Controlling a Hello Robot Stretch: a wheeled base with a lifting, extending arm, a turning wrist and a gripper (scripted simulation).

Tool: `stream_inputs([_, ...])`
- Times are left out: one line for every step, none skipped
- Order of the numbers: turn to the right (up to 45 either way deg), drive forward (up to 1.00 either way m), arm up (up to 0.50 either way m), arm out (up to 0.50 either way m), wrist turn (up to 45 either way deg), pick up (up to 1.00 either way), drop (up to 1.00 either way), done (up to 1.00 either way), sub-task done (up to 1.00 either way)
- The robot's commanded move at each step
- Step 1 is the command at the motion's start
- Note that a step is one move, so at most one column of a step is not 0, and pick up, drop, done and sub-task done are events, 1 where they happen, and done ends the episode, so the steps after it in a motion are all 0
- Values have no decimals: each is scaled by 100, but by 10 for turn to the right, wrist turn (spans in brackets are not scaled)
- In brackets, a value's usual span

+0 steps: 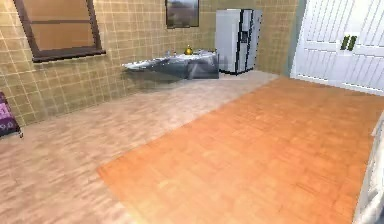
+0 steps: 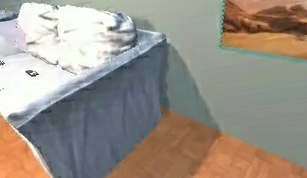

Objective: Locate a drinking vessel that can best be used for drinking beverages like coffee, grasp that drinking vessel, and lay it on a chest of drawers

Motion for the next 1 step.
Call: stream_inputs([-450,0,0,0,0,0,0,0,0])
